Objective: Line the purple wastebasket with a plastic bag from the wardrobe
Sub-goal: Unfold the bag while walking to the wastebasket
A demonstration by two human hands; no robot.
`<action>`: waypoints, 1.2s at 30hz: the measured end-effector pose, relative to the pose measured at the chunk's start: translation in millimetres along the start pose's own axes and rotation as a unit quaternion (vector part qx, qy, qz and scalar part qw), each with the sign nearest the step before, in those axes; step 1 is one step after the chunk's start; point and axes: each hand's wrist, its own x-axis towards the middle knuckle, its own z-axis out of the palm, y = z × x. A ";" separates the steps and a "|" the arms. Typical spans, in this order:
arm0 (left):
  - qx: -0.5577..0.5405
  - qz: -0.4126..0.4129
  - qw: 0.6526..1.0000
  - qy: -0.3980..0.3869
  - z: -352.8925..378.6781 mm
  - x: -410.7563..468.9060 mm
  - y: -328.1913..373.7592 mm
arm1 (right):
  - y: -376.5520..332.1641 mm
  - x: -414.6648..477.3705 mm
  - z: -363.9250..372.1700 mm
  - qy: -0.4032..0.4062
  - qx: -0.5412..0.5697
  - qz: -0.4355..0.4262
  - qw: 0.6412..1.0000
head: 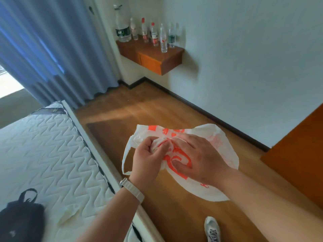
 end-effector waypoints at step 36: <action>-0.035 0.038 0.992 0.111 19.6 262.4 44.7 | 132.1 270.4 -1.3 -0.009 0.021 -0.105 0.994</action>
